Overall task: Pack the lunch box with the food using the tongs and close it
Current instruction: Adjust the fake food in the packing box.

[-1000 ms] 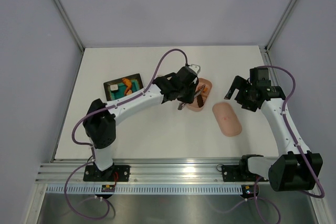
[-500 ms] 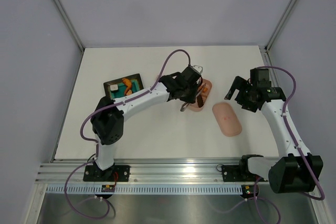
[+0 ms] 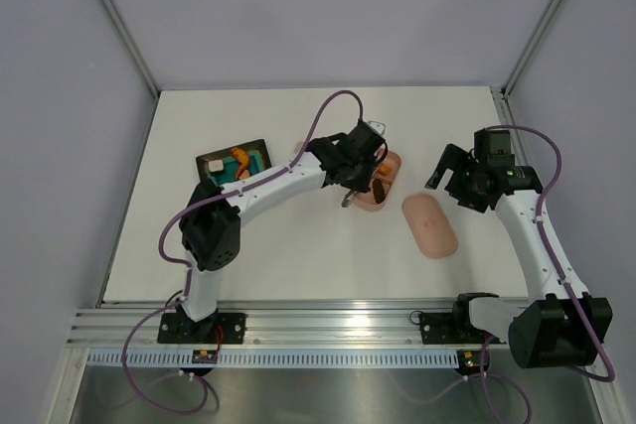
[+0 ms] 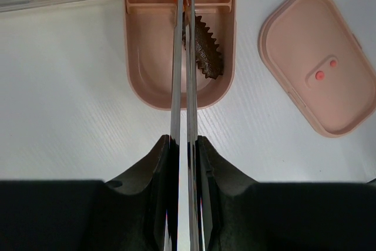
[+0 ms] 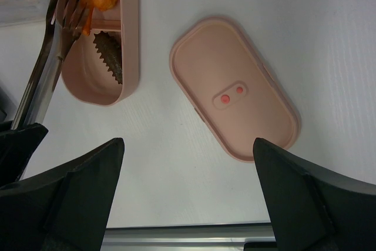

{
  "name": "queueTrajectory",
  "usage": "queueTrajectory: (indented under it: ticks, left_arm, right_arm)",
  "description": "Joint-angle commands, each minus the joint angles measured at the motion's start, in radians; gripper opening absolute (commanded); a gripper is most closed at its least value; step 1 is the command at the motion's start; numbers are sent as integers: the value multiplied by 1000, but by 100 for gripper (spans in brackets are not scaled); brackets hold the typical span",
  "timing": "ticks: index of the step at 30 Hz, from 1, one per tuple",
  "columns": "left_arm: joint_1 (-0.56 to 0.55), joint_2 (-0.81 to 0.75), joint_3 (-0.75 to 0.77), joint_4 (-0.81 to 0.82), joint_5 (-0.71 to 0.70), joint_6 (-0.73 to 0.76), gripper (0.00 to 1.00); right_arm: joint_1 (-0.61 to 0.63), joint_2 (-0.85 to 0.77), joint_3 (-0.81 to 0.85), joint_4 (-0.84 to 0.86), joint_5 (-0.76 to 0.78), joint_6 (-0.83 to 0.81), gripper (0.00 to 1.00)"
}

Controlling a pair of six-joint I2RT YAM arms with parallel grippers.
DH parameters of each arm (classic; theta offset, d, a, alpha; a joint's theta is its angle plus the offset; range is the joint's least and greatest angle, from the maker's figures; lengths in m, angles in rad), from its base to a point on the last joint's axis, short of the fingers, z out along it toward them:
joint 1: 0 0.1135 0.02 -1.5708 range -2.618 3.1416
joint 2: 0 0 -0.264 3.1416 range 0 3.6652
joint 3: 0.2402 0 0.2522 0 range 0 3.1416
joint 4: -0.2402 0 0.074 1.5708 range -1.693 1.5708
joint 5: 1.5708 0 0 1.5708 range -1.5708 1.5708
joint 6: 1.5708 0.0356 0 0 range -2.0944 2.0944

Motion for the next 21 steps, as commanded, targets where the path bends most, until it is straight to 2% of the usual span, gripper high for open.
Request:
queueTrajectory:
  ticks: [1,16,21]
  left_arm:
    - [5,27,63,-30,-30,23,10]
    - [8,134,172,-48,-59,48,9]
    - [8,15,40,83,-53,63,9]
  right_arm:
    - [-2,-22,-1,7,-12,-10,99]
    - [0,-30,-3,1,-3,-14,99]
    - [-2,-28,-10,6,-3,-14,99]
